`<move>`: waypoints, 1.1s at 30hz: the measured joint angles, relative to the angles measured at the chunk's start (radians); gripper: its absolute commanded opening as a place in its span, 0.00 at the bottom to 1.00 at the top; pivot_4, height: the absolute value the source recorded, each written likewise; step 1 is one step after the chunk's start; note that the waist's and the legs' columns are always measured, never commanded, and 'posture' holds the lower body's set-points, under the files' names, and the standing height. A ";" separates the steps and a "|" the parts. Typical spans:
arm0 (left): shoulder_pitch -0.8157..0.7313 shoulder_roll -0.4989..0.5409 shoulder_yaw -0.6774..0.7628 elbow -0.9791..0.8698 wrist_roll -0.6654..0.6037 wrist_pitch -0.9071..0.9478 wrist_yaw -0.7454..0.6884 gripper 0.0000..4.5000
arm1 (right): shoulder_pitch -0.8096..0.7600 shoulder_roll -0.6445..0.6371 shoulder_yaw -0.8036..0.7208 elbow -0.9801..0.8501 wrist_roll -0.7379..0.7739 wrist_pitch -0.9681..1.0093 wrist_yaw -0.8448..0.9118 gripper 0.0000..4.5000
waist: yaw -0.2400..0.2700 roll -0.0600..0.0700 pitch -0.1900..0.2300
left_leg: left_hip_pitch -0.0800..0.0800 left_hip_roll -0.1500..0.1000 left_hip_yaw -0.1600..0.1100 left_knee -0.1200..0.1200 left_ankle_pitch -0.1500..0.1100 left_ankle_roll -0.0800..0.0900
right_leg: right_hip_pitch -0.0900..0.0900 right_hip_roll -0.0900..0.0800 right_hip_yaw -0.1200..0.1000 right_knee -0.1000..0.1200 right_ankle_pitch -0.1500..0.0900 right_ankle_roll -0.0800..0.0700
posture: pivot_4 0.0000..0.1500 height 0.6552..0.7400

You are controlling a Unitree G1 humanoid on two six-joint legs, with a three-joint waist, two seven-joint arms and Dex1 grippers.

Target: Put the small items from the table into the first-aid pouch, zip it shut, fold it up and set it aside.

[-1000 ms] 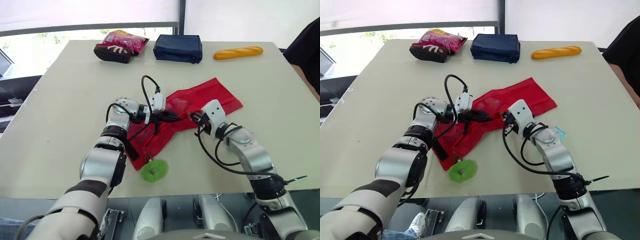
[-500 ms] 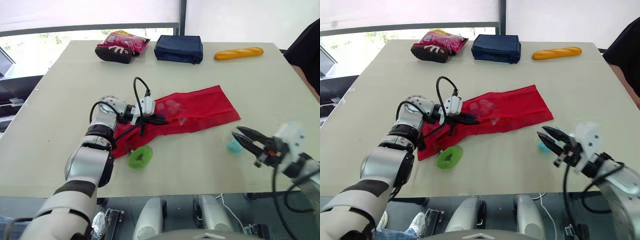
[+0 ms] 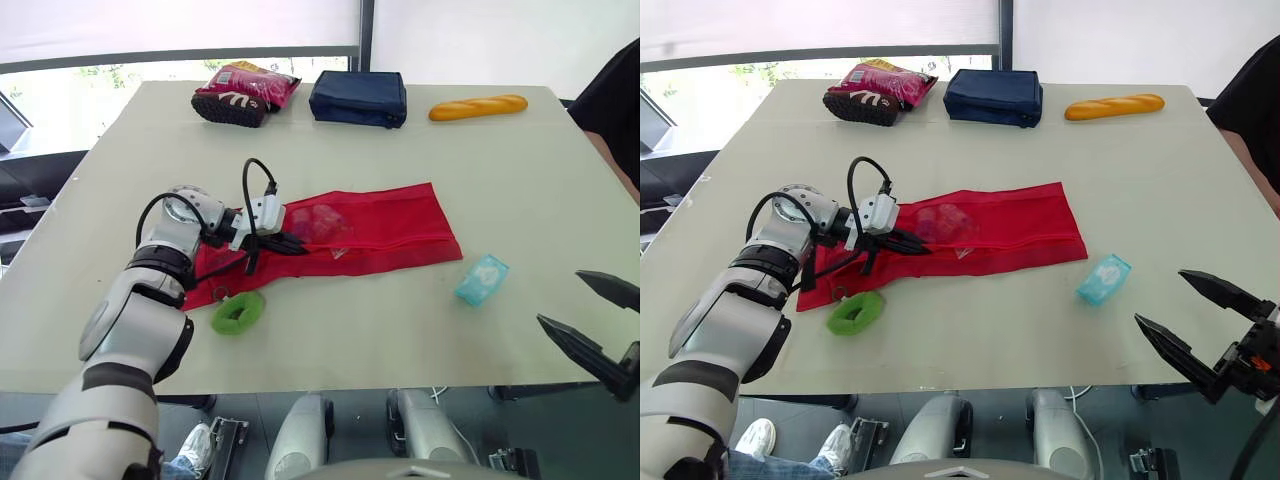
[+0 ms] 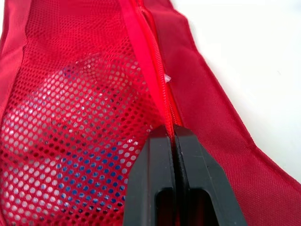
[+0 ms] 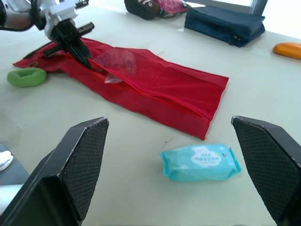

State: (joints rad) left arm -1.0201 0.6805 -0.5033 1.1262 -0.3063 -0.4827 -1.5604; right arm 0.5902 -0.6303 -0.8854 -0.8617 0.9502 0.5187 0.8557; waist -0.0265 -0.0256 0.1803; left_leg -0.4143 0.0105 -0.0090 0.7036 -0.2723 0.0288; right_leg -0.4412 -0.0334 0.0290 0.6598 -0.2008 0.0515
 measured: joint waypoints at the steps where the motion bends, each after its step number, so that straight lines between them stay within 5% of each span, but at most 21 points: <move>1: -0.003 0.000 -0.004 0.004 -0.001 0.004 -0.001 0.14 | 0.000 -0.004 0.000 -0.004 0.006 -0.001 -0.002 1.00 | 0.001 0.000 0.000 | 0.000 0.000 0.000 0.000 0.000 0.000 | 0.000 0.000 0.000 0.000 0.000 0.000 | 1.00 0.65; 6: -0.016 0.015 -0.013 0.011 -0.036 0.053 -0.004 0.60 | -0.029 -0.048 0.012 -0.031 0.042 -0.007 -0.042 1.00 | 0.011 0.000 0.000 | 0.000 0.000 0.000 0.000 0.000 0.000 | 0.000 0.000 0.000 0.000 0.000 0.000 | 1.00 0.65; 9: -0.014 0.051 -0.032 -0.042 -0.099 0.102 -0.006 0.95 | -0.033 -0.068 0.021 -0.040 0.057 -0.007 -0.063 1.00 | 0.015 0.000 0.000 | 0.000 0.000 0.000 0.000 0.000 0.000 | 0.000 0.000 0.000 0.000 0.000 0.000 | 1.00 0.65; 10: -0.011 0.070 -0.046 -0.081 -0.140 0.141 -0.007 0.99 | -0.035 -0.074 0.026 -0.042 0.064 -0.007 -0.071 1.00 | 0.016 0.000 0.000 | -0.001 0.000 0.000 0.000 0.000 0.000 | 0.000 -0.001 0.000 0.000 0.000 0.000 | 1.00 0.65; 13: -0.004 0.089 -0.030 -0.208 -0.254 0.260 -0.008 0.99 | -0.045 -0.089 0.047 -0.053 0.083 -0.007 -0.097 1.00 | 0.021 0.000 0.000 | -0.001 0.000 0.000 0.000 0.000 0.000 | 0.000 -0.002 0.000 0.000 0.000 -0.001 | 1.00 0.65; 17: 0.005 0.004 0.059 -0.263 -0.247 0.278 -0.001 0.99 | -0.054 -0.108 0.049 -0.065 0.101 -0.007 -0.114 1.00 | 0.029 0.000 0.000 | 0.000 -0.001 0.000 0.001 0.000 0.000 | 0.001 -0.002 0.000 -0.001 -0.001 -0.003 | 1.00 0.65; 22: 0.092 -0.204 0.114 -0.442 -0.069 0.330 0.302 0.99 | -0.075 -0.129 0.068 -0.070 0.119 -0.007 -0.145 1.00 | 0.036 0.000 0.000 | 0.000 -0.002 0.001 0.001 0.000 0.000 | 0.001 -0.002 0.001 -0.001 0.001 0.000 | 1.00 0.65; 33: 0.162 -0.415 0.102 -0.590 0.200 0.508 0.675 0.99 | -0.089 -0.131 0.089 -0.096 0.123 -0.013 -0.195 1.00 | 0.040 0.000 0.000 | 0.000 -0.004 0.001 0.001 0.000 0.000 | 0.001 0.000 0.002 -0.001 0.000 0.000 | 1.00 0.65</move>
State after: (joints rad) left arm -0.8578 0.2652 -0.4011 0.5358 -0.1060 0.0249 -0.8858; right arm 0.5016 -0.7616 -0.7968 -0.9578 1.0736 0.5061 0.6606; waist 0.0130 -0.0256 0.1800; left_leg -0.4144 0.0068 -0.0083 0.7041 -0.2723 0.0288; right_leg -0.4401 -0.0338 0.0307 0.6585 -0.2004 0.0517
